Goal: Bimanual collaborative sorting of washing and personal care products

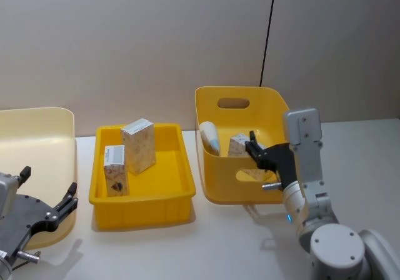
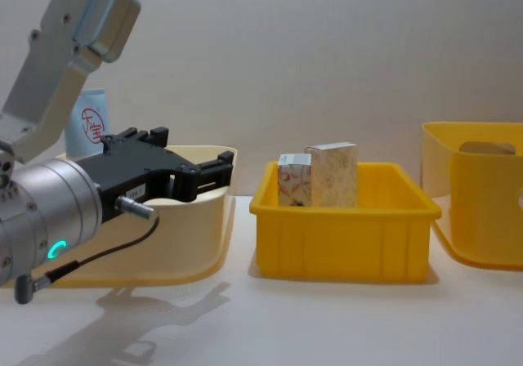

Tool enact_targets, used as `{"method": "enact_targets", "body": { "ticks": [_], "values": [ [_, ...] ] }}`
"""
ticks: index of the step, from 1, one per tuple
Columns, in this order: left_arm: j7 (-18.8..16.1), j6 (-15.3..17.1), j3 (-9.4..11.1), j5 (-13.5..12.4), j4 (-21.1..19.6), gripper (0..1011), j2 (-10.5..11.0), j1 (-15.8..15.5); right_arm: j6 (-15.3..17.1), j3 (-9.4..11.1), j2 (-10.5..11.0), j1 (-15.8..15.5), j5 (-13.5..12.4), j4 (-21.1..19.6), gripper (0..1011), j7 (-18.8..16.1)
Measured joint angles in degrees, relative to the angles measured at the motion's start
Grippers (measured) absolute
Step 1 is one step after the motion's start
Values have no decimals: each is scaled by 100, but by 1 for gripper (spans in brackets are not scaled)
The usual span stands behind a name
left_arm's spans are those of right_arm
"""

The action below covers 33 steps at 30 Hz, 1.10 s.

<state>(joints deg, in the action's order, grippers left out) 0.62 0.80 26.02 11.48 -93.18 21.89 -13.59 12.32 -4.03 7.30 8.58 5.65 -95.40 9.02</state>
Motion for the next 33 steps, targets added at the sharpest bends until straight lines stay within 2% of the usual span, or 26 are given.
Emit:
{"method": "enact_targets", "body": {
  "ticks": [4,16,17,19,23,27,33],
  "values": [
    [0,0,0,0,0,1000,0,0,-143,-115,160,-124,-296,-79,1000,-171],
    [0,0,0,0,0,1002,0,0,-575,-497,666,-520,-1220,-322,1000,-709],
    [0,0,0,0,0,1002,0,0,-575,-497,666,-520,-1220,-322,1000,-709],
    [0,0,0,0,0,1002,0,0,-684,-588,793,-617,-1456,-382,1000,-846],
    [0,0,0,0,0,1002,0,0,-815,-705,946,-736,-1735,-458,1000,-1007],
    [0,0,0,0,0,1002,1,0,-931,-802,1080,-843,-1977,-525,1000,-1150],
    [0,0,0,0,0,1002,0,0,-1024,-884,1187,-927,-2181,-574,1000,-1269]
  ]
}}
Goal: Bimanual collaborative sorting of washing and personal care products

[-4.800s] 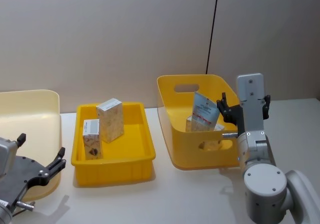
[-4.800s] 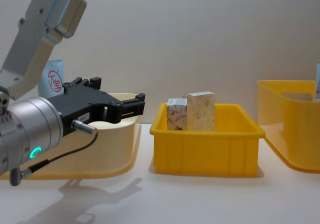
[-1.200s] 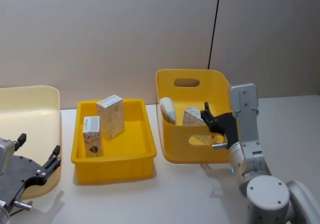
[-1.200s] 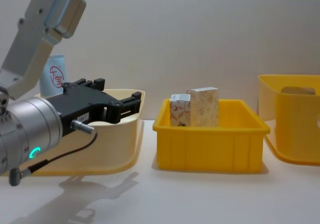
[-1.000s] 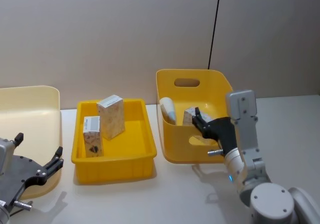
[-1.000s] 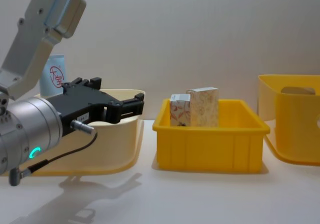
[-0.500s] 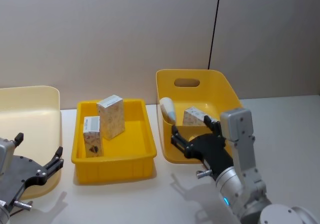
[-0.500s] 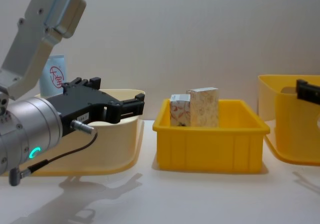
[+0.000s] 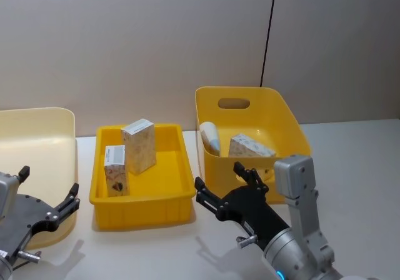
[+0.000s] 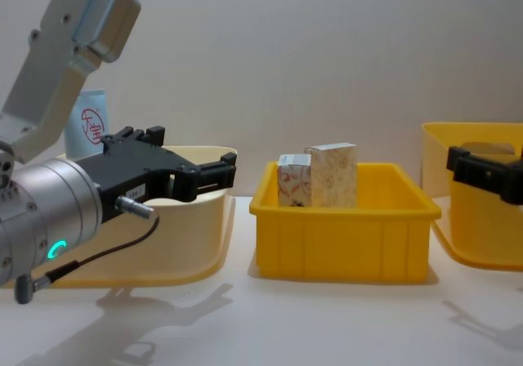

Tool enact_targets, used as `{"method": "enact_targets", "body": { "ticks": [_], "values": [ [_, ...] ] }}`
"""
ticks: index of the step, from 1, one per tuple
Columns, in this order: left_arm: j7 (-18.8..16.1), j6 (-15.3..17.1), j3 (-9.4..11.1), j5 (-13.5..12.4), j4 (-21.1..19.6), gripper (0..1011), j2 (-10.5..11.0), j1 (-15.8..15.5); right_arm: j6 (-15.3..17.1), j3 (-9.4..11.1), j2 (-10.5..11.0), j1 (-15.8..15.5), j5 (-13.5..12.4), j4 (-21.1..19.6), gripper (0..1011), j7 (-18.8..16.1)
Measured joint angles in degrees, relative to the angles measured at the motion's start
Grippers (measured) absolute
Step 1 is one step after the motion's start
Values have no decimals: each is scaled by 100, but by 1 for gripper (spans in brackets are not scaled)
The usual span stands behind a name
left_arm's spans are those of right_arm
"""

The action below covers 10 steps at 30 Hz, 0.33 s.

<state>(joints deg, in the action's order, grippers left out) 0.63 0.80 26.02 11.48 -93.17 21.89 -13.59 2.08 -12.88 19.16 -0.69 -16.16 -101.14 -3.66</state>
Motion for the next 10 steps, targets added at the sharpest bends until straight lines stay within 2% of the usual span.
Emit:
{"method": "enact_targets", "body": {
  "ticks": [10],
  "values": [
    [0,0,0,0,0,1002,0,0,-14,-11,17,-14,-31,-9,1000,-17]
  ]
}}
